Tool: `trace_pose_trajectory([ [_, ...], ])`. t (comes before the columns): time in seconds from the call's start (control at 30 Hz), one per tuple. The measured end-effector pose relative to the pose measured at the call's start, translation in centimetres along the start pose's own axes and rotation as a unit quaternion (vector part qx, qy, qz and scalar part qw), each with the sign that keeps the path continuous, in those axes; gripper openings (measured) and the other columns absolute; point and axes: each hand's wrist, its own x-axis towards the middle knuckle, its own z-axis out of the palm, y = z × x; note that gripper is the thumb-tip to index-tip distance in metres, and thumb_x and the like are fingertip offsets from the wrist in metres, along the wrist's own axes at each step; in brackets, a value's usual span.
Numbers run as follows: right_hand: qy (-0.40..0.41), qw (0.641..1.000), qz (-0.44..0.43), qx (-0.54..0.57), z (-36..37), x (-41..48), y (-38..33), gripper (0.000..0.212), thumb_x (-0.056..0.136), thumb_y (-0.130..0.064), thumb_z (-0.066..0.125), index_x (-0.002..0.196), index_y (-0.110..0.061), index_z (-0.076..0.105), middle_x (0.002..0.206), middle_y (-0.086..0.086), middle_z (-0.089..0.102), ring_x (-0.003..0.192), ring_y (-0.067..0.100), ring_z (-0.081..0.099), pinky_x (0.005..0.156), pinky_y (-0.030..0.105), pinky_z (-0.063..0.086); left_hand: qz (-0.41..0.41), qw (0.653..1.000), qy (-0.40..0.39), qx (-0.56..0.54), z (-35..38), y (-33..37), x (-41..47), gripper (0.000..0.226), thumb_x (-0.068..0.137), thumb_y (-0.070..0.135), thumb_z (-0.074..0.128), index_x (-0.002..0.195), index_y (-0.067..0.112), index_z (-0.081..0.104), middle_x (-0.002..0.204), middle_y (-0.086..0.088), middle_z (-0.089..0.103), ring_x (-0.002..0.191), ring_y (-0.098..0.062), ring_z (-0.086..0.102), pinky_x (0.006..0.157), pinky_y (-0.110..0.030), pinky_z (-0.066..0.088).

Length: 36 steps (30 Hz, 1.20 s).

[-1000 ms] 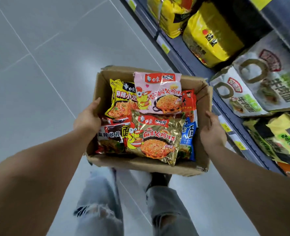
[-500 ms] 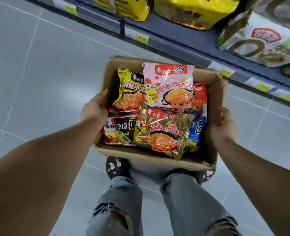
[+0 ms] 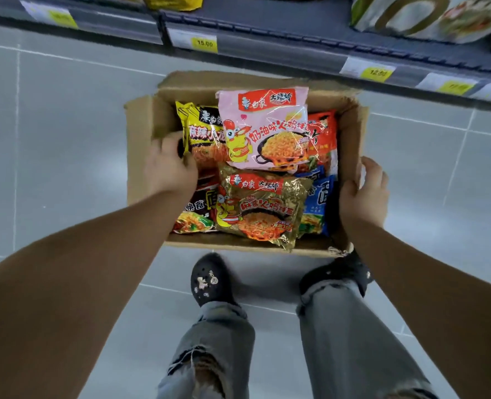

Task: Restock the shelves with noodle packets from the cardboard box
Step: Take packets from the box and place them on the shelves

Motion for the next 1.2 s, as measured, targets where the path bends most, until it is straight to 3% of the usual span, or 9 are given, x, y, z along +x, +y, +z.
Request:
trace_pose_trajectory([
  [0.17,-0.036,0.999,0.011,0.034,0.8,-2.8,-0.7,0.043,0.090,-0.025,0.054,0.132,-0.013,0.048,0.131,0.010,0.048,0.120,0.026,0.045,0.100,0.036,0.036,-0.102,0.968,-0.175,-0.148,2.9,7.5,0.4,0.040,0.085,0.045,0.062,0.109,0.014,0.056,0.097,0.002,0.059,0.091,-0.018,0.056,0.073,-0.026,0.042],
  [0.33,-0.102,0.992,0.059,0.044,2.6,-5.1,-1.5,0.055,0.086,-0.046,0.060,0.133,-0.020,0.049,0.138,0.005,0.043,0.128,0.021,0.039,0.107,0.034,0.030,-0.092,0.968,-0.084,-0.216,3.5,7.6,0.1,0.031,0.080,0.035,0.071,0.078,0.017,0.047,0.085,-0.002,0.057,0.067,-0.015,0.055,0.055,-0.025,0.040],
  [0.4,-0.130,0.986,0.085,0.064,3.4,-5.8,-2.0,0.061,0.083,-0.051,0.062,0.134,-0.021,0.049,0.141,0.004,0.038,0.131,0.021,0.037,0.107,0.035,0.031,-0.050,0.964,-0.089,-0.245,3.1,7.3,-0.5,0.034,0.084,0.031,0.068,0.071,0.020,0.038,0.078,-0.003,0.050,0.070,-0.021,0.051,0.064,-0.030,0.041],
  [0.53,-0.109,0.986,0.101,0.074,5.0,-7.4,-3.4,0.065,0.073,-0.049,0.074,0.124,-0.016,0.049,0.128,0.004,0.045,0.116,0.020,0.046,0.097,0.036,0.043,-0.044,0.945,-0.092,-0.312,1.4,6.6,-1.1,0.021,0.086,0.026,0.066,0.087,0.014,0.050,0.077,-0.001,0.053,0.073,-0.018,0.053,0.071,-0.033,0.046],
  [0.67,-0.129,0.975,0.123,0.131,6.1,-9.2,-5.3,0.067,0.068,-0.036,0.081,0.115,-0.011,0.040,0.114,0.009,0.052,0.096,0.023,0.055,0.080,0.039,0.052,-0.075,0.939,-0.055,-0.332,-0.6,5.0,-1.2,0.032,0.079,0.026,0.073,0.089,0.018,0.043,0.093,-0.008,0.060,0.086,-0.026,0.065,0.079,-0.040,0.056],
  [0.77,-0.169,0.972,0.114,0.119,5.3,-10.0,-6.9,0.069,0.070,-0.037,0.080,0.120,-0.012,0.039,0.101,0.000,0.054,0.093,0.023,0.056,0.077,0.034,0.049,-0.088,0.932,-0.046,-0.348,-2.6,4.5,-2.1,0.040,0.078,0.021,0.074,0.101,0.013,0.042,0.093,-0.005,0.060,0.076,-0.014,0.063,0.054,-0.020,0.054],
  [0.93,-0.145,0.983,0.050,0.096,-2.4,-11.6,-10.5,0.044,0.074,-0.030,0.075,0.110,-0.020,0.054,0.077,-0.014,0.060,0.070,0.011,0.062,0.053,0.020,0.043,-0.086,0.918,-0.022,-0.386,-10.1,6.6,-4.4,0.029,0.078,0.021,0.073,0.085,0.027,0.046,0.091,0.010,0.060,0.082,-0.010,0.063,0.070,-0.024,0.053],
  [1.07,-0.076,0.991,0.037,0.099,-12.8,-13.7,-14.9,0.045,0.074,-0.030,0.075,0.111,-0.017,0.053,0.082,-0.007,0.058,0.079,0.019,0.061,0.069,0.028,0.047,-0.040,0.911,-0.007,-0.411,-18.9,11.0,-7.6,0.024,0.086,0.023,0.068,0.099,0.014,0.050,0.090,0.002,0.058,0.079,-0.011,0.057,0.058,-0.012,0.042],
  [1.2,0.021,0.988,0.034,0.150,-23.6,-16.6,-18.4,0.039,0.079,-0.029,0.073,0.107,-0.012,0.053,0.090,0.002,0.062,0.090,0.028,0.063,0.074,0.034,0.049,0.016,0.916,-0.019,-0.401,-28.8,15.9,-10.9,0.028,0.081,0.032,0.070,0.085,0.013,0.050,0.071,0.006,0.051,0.065,-0.012,0.053,0.053,-0.013,0.041],
])
